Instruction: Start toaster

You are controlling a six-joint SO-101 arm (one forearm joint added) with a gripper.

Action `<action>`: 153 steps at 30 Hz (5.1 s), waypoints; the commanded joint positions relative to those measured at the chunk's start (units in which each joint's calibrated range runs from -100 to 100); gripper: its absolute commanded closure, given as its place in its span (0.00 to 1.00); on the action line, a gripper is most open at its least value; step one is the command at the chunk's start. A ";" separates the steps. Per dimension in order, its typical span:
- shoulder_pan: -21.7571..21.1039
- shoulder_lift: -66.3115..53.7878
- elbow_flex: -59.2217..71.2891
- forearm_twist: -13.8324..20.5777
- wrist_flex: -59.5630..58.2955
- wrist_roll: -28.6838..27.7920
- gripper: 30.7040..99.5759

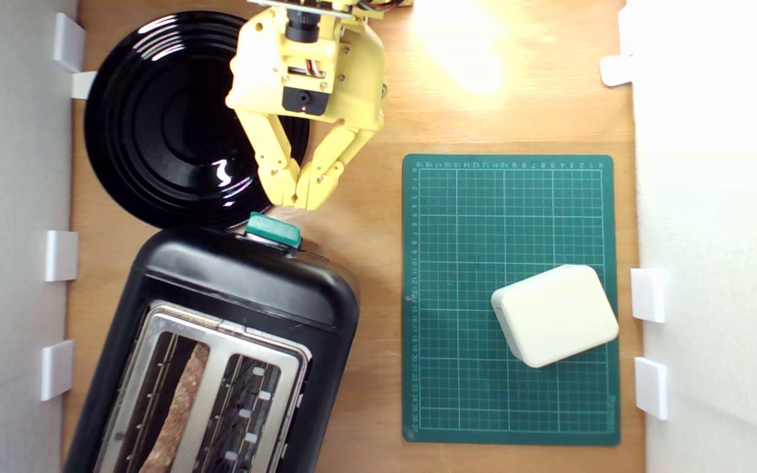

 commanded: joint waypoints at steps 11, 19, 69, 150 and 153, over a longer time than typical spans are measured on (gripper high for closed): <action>3.65 6.76 -7.84 3.35 0.02 -2.59 0.99; 3.65 7.17 -7.20 3.25 0.02 -2.59 0.99; 3.65 20.91 -5.56 6.82 -0.15 -5.58 0.99; 2.70 48.05 14.79 3.91 -16.76 -7.04 0.99; 2.70 48.05 14.79 3.91 -16.76 -7.04 0.99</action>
